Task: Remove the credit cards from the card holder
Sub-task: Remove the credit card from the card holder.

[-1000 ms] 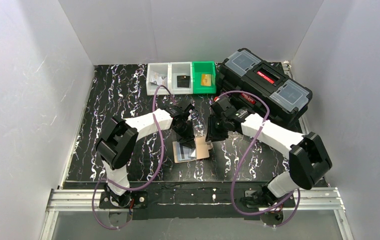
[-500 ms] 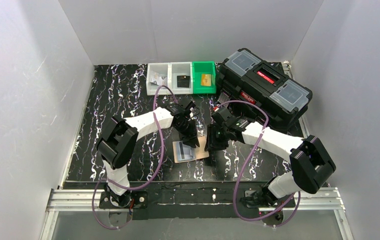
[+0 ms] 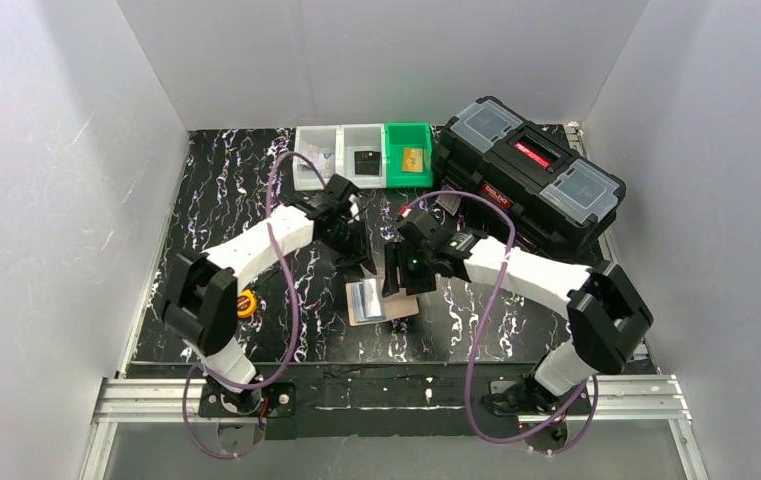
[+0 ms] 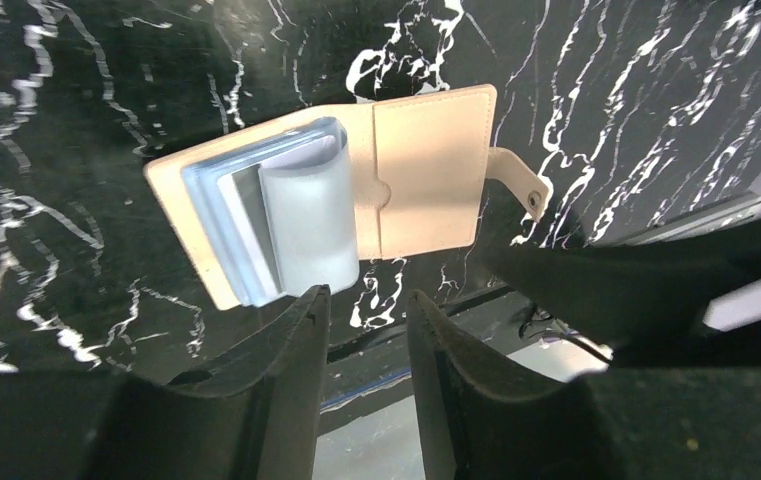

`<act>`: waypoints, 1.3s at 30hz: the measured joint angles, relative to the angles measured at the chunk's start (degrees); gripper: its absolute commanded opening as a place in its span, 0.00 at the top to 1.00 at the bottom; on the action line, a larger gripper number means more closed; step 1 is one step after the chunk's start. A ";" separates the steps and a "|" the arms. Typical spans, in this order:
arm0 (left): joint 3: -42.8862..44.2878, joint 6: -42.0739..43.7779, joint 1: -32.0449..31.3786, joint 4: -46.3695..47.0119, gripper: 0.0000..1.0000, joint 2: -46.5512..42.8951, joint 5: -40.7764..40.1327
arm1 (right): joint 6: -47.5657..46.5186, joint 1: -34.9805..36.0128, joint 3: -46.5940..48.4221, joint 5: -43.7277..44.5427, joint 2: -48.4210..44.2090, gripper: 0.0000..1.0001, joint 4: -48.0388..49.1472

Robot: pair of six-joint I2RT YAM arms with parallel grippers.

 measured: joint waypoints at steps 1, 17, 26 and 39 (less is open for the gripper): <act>-0.07 0.50 0.76 -0.61 0.66 -1.51 -0.44 | -0.13 0.55 1.36 0.37 1.16 0.26 -0.44; -9.25 2.71 6.67 -2.75 0.66 -9.25 -1.81 | -2.62 6.12 19.12 8.52 20.55 0.20 -10.49; -10.47 2.69 6.67 -1.95 0.68 -9.25 -1.33 | -3.45 6.25 21.09 9.29 24.20 0.47 -12.81; -10.82 2.67 5.88 -0.72 0.75 -8.26 -0.22 | -3.04 6.08 15.50 7.69 20.92 0.72 -8.02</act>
